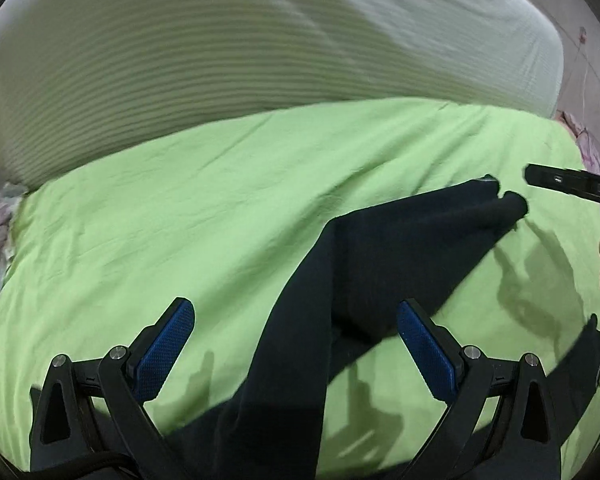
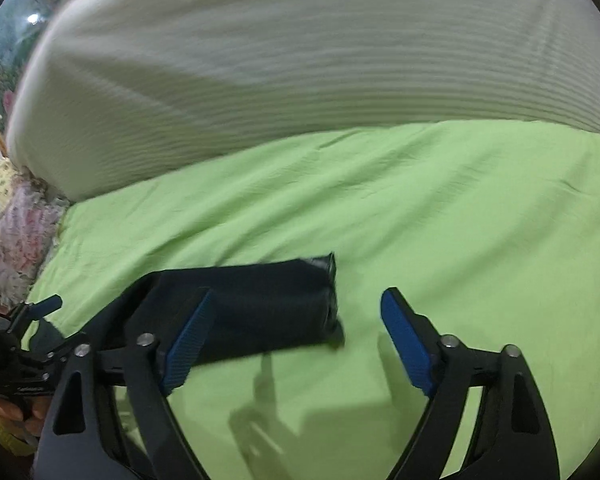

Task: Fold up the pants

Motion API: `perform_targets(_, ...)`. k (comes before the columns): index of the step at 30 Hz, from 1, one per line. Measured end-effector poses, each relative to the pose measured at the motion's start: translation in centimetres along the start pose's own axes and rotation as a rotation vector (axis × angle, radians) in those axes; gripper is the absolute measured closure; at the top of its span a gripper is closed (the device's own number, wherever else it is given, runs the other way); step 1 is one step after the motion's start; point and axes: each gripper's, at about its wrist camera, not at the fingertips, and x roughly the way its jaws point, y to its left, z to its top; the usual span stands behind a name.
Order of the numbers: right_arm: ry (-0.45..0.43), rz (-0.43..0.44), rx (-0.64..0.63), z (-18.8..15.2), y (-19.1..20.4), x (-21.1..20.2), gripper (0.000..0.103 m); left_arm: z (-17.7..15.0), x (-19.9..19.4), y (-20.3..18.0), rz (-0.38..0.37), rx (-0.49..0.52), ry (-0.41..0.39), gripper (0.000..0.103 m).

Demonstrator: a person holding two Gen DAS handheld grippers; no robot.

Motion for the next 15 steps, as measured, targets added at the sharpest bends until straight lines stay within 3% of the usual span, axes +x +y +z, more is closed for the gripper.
perform_targets(5,0.093,0.006,0.006,1.1,-0.9,4.4,0.036,2.2,4.3,0.6,-0.031,0.012,0.103,0.006)
perform_targets(7,0.108,0.015,0.007,1.3,-1.1,5.3,0.044,2.7,5.4,0.9,-0.036,0.012,0.132,0.011)
perform_targets(8,0.106,0.019,0.010,1.4,-1.1,5.5,0.054,3.0,6.1,1.1,-0.054,0.014,0.152,0.015)
perform_targets(9,0.105,0.023,0.013,1.4,-1.1,5.5,0.069,3.3,6.6,1.1,-0.062,0.017,0.160,0.024)
perform_targets(11,0.089,0.033,0.022,1.6,-1.2,5.0,0.087,3.6,7.5,1.1,-0.078,0.026,0.189,0.041)
perform_targets(12,0.067,0.034,0.025,1.6,-1.2,4.4,0.093,3.7,7.9,1.1,-0.097,0.024,0.212,0.049)
perform_targets(14,0.039,0.052,0.022,1.8,-1.2,3.4,0.095,3.5,8.5,1.1,-0.155,0.003,0.248,0.074)
perform_targets(15,0.028,0.059,0.018,1.8,-1.1,2.8,0.095,3.4,8.4,1.2,-0.173,-0.005,0.249,0.078)
